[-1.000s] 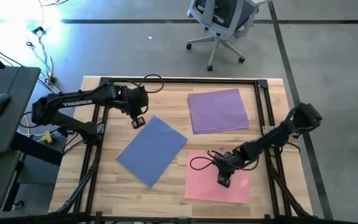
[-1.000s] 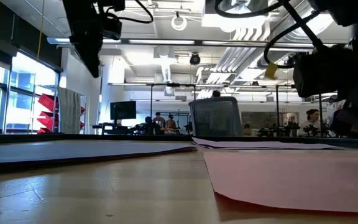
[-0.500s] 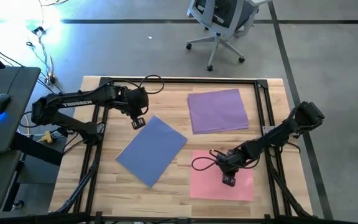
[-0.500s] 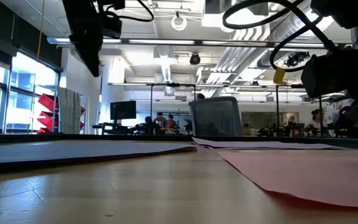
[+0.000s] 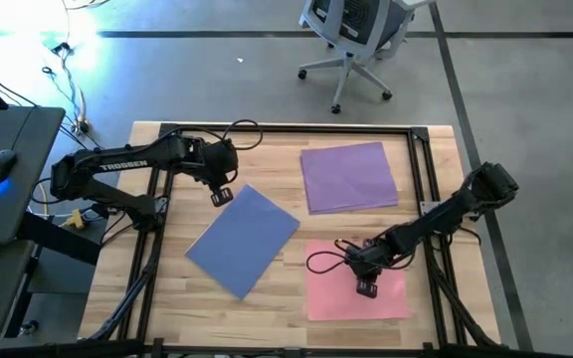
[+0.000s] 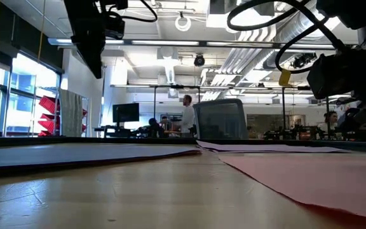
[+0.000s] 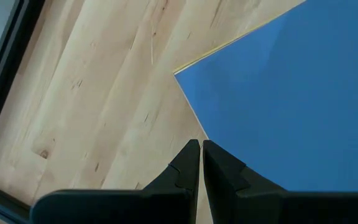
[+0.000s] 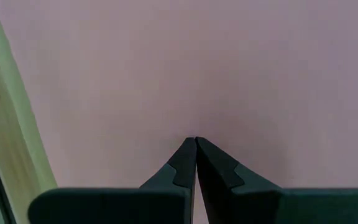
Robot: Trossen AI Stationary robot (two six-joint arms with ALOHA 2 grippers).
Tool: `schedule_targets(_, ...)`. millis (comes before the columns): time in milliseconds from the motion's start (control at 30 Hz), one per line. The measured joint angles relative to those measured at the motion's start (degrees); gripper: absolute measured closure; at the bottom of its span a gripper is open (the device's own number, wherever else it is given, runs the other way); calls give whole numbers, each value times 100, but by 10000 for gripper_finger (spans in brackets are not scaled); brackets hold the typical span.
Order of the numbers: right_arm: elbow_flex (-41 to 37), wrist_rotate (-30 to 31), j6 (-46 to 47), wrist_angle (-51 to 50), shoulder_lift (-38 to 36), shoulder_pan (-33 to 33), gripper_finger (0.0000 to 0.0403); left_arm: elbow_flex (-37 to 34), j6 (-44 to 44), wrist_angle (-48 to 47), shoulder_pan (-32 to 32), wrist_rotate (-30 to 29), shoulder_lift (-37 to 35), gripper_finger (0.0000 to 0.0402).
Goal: Organize paper
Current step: Adjust the pink and violet paper
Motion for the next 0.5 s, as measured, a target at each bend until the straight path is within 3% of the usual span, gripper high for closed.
schedule_targets(300,313,137,571,-19,-163,-138,403,0,-2,0,0,-1,0,402)
schedule_targets(500,334,811,565,-378,-988,-944,403,0,-17,4,1,3,2,402)
